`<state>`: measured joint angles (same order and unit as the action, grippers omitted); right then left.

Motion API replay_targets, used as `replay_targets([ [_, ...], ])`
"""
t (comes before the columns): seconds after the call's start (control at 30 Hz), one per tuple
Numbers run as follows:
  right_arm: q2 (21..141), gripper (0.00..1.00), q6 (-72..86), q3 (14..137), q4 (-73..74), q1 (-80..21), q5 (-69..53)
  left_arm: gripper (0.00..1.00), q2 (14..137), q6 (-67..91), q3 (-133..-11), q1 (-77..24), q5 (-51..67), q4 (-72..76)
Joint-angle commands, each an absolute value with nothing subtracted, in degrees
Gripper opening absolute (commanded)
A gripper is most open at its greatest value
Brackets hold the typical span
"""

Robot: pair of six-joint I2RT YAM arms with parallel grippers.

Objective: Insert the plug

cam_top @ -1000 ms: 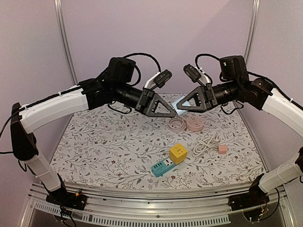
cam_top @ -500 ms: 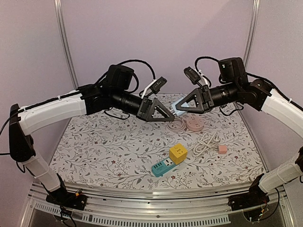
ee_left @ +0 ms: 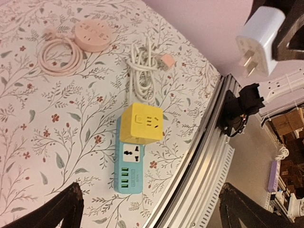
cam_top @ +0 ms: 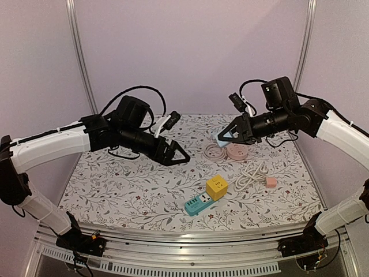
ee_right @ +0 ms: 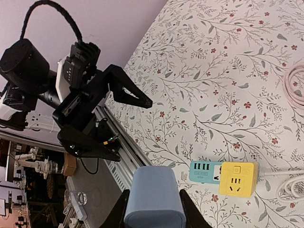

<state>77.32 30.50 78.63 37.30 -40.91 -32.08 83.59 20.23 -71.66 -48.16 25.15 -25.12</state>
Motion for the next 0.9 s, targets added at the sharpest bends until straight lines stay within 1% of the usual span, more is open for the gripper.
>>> replay_targets([
  [0.0,77.7,0.0,33.3,77.6,41.4,-41.2,-19.9,0.99,83.9,15.5,-68.5,-49.8,14.6,-31.2],
  [0.1,77.2,0.0,35.4,76.7,42.4,-41.2,-16.8,0.99,85.1,14.3,-67.5,-52.3,10.3,-31.4],
  [0.37,76.2,0.0,37.0,74.1,46.0,-41.3,-15.2,0.99,93.6,12.3,-67.2,-60.1,2.5,-29.7],
  [0.53,74.8,0.0,38.9,72.8,47.0,-41.3,-12.7,0.97,99.0,10.8,-69.5,-63.1,-2.8,-29.3],
  [0.63,74.2,0.0,40.4,72.0,47.1,-41.2,-12.1,0.94,102.0,10.6,-70.6,-63.8,-3.8,-28.7],
  [0.7,73.7,0.0,41.2,71.5,47.3,-41.2,-11.6,0.9,103.8,10.6,-71.3,-64.1,-3.5,-28.3],
  [0.87,72.5,0.0,43.2,70.4,48.6,-41.2,-9.0,0.83,107.5,10.5,-72.9,-64.7,-2.3,-27.7],
])
